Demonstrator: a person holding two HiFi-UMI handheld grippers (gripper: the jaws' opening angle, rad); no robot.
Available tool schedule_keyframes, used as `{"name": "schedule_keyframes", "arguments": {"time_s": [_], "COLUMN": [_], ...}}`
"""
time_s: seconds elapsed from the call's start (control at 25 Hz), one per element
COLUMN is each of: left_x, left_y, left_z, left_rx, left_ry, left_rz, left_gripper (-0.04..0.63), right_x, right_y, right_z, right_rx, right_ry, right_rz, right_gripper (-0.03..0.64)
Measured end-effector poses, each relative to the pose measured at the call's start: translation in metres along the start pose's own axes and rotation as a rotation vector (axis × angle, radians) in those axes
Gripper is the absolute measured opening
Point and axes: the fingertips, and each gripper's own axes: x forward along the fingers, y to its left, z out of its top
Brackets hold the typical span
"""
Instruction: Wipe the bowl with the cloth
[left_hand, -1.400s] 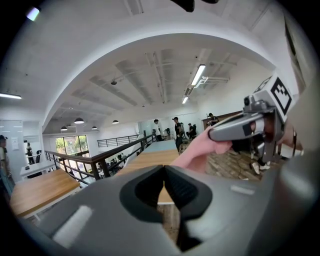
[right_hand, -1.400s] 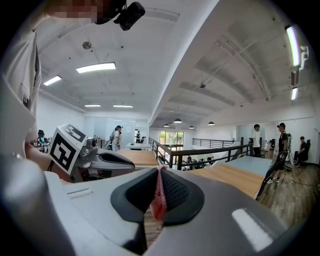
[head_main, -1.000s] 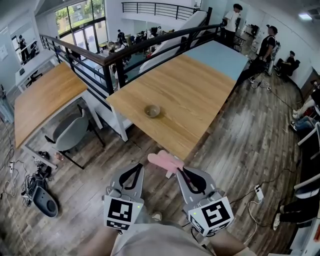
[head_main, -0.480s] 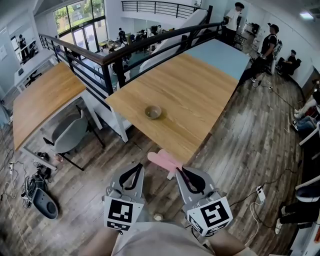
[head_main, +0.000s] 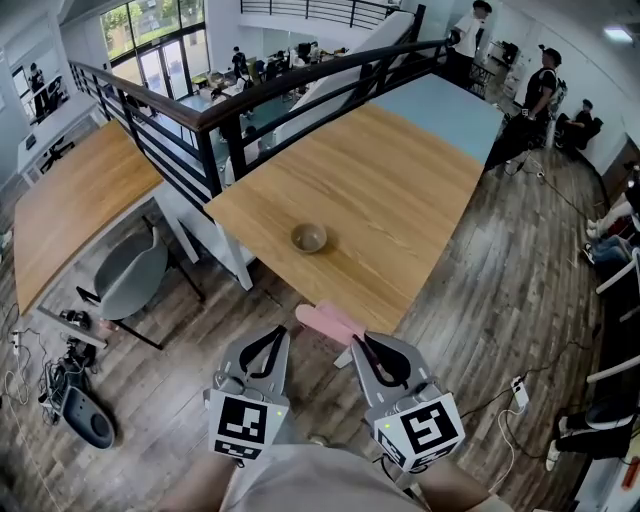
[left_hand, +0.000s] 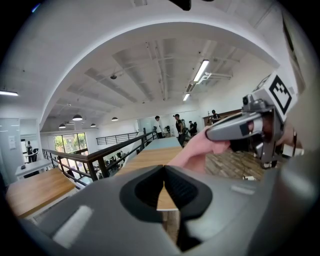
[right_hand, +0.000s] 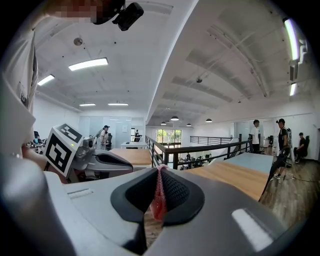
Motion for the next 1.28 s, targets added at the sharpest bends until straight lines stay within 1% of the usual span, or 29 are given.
{"name": "schedule_keyframes", "arguments": {"time_s": [0.2,0.4,0.52,0.88,1.04,1.28], "left_x": [0.047,0.092,0.119,0.19,0.215,0.245], "left_y": [0.045,0.082,0.113,0.204,0.229,0.251], "left_z": [0.0,0.011,0.015,0.025,0.024,0.028], "left_rx": [-0.002,0.007,0.01,0.024,0.032,0.028], "left_ry": [0.009,0.014,0.012,0.017,0.014,-0.001], "left_rz": [-0.036,-0.096,-0.122,-0.163,-0.194,-0.221], "left_gripper": [0.003,0.003,0.003,0.003,0.003,0.003], "right_x": [0.058,0.104,0.139,0.242,0.277,0.308], "right_y": [-0.021,-0.044,-0.057,-0.089,-0.102,-0.118], "right_z": [0.011,0.027,0.038,0.063,0.07,0.076], "right_rx": [0.005,0.02,0.019,0.028,0.029,0.032], "right_ry": [0.017,0.042,0.052,0.066,0.062,0.064], "right_rz": [-0.025,-0.068,-0.094,-0.142,-0.171,-0.197], "right_gripper": [0.014,0.014,0.014,0.014,0.014,0.014]}}
